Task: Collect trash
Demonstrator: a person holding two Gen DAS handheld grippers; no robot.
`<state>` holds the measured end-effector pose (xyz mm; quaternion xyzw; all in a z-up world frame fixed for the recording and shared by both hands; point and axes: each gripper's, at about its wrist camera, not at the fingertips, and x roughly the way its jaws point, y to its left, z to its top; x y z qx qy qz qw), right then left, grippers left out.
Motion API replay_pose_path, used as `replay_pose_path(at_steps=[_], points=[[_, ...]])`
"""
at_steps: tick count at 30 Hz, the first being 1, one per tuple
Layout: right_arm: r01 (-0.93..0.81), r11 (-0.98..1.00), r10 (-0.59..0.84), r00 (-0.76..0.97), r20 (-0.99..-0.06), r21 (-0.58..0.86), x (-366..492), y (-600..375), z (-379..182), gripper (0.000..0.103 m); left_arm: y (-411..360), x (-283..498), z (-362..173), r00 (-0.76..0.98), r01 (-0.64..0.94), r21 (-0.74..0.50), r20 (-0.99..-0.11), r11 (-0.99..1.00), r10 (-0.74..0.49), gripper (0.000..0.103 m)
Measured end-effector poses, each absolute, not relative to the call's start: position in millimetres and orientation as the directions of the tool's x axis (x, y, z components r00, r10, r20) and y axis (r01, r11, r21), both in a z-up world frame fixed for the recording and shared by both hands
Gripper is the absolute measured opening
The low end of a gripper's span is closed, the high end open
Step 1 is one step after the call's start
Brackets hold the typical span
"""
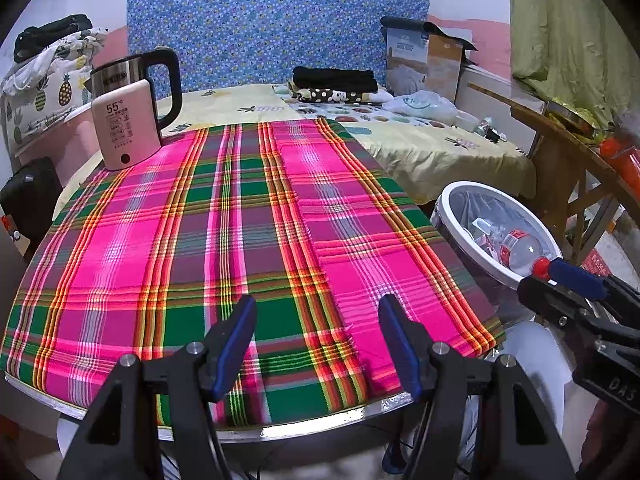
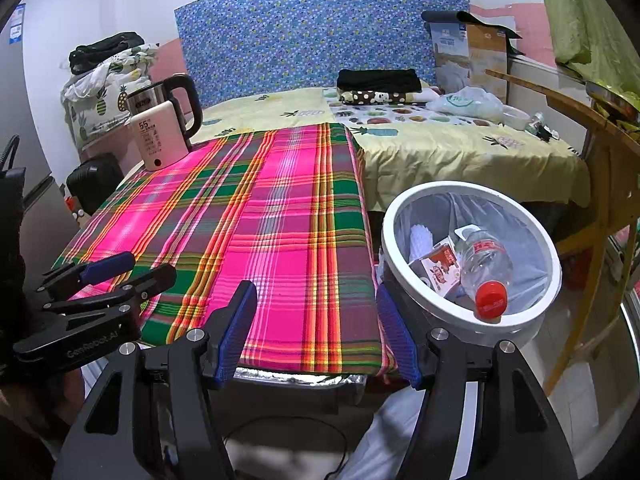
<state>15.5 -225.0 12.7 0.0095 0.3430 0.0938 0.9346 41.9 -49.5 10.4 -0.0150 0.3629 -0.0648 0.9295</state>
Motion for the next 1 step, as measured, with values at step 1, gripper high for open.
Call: replay_pose_path(at_steps=[1], points=[[-0.168, 0.982, 0.181, 0.747, -0.639, 0.082, 15.0, -224.5, 12.1, 0.063, -49.4, 42.0, 10.1, 0.727, 0.109, -0.076, -0.674, 0.991, -0.132, 0.065]])
